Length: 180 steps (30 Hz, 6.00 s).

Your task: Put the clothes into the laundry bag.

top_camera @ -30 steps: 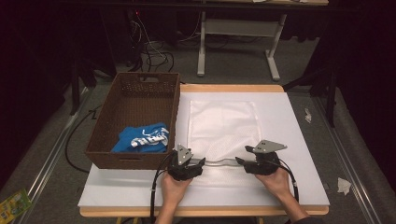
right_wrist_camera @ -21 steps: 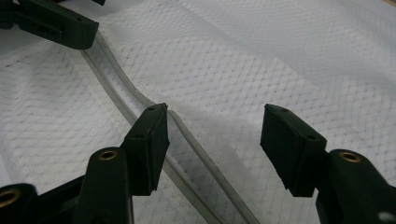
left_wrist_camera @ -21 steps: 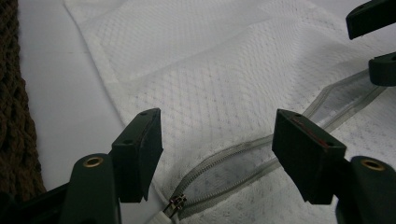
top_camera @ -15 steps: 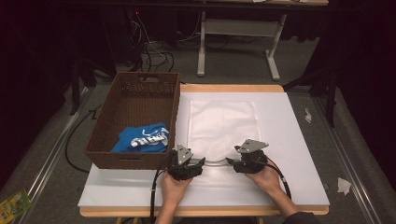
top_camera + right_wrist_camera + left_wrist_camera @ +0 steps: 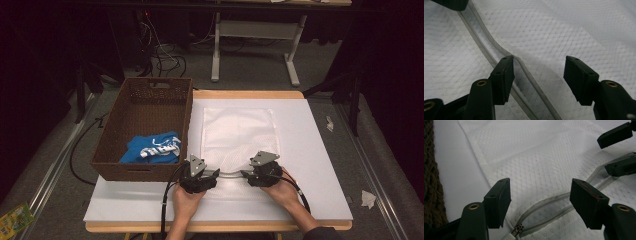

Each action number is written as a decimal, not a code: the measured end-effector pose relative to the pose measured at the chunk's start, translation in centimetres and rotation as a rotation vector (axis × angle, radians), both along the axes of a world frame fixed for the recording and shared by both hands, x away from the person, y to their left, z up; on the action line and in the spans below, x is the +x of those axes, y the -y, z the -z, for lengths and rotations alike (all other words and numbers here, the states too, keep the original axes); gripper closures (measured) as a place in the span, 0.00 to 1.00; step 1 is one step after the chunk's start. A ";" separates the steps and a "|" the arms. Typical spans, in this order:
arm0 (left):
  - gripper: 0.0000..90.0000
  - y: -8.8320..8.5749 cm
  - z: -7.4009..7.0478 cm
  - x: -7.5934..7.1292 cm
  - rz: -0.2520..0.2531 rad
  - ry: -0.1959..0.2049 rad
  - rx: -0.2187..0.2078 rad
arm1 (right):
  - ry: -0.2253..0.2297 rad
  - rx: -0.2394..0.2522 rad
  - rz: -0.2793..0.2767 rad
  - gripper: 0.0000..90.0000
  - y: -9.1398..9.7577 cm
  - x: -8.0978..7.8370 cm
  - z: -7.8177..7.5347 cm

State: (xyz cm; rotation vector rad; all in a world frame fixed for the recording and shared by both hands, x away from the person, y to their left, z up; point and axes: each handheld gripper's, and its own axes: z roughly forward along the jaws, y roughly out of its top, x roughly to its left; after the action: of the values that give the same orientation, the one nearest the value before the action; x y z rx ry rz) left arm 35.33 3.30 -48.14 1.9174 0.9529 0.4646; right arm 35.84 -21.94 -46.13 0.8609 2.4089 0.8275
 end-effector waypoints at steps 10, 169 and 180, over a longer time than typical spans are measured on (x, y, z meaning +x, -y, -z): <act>0.38 0.0 0.0 0.0 0.001 0.001 0.001 | 0.026 -0.122 0.003 0.49 -1.0 0.1 0.2; 0.33 -0.6 -3.8 -0.7 0.080 -0.098 0.024 | 0.114 0.062 0.013 0.99 -1.9 3.9 -9.5; 0.30 -0.8 -5.0 -1.9 0.132 -0.072 0.061 | 0.108 0.061 0.016 0.99 -1.9 3.8 -9.5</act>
State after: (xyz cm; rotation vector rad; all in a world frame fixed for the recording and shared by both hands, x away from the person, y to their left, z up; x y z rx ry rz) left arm 33.43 4.09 -43.13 2.0495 0.8600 0.3531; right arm 39.68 -20.08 -36.68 0.8350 2.2910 0.9222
